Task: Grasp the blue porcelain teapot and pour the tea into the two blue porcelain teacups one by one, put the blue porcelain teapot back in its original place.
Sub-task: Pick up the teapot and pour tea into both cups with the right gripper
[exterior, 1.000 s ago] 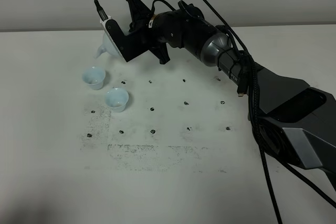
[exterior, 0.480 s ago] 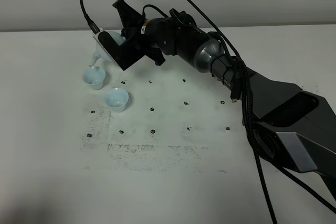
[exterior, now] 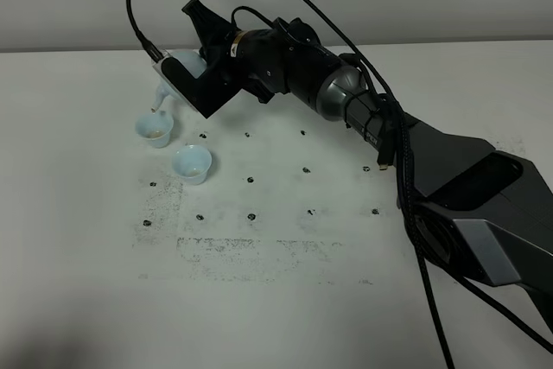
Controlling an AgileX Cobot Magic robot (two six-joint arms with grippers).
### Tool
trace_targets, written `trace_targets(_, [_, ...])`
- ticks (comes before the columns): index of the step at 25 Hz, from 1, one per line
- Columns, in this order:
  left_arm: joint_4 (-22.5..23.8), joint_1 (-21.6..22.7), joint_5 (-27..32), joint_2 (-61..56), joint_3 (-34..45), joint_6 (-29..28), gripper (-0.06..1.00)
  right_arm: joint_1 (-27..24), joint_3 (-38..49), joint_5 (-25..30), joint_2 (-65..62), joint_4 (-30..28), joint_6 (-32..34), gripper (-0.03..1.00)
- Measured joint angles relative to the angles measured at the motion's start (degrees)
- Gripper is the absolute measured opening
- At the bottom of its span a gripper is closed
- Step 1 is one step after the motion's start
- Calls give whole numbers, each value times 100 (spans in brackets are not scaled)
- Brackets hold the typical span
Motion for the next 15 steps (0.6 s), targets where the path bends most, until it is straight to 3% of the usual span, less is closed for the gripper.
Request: trace_targets(15, [0, 0, 0, 0, 0, 0, 61, 88, 0, -151, 0, -167, -160, 5])
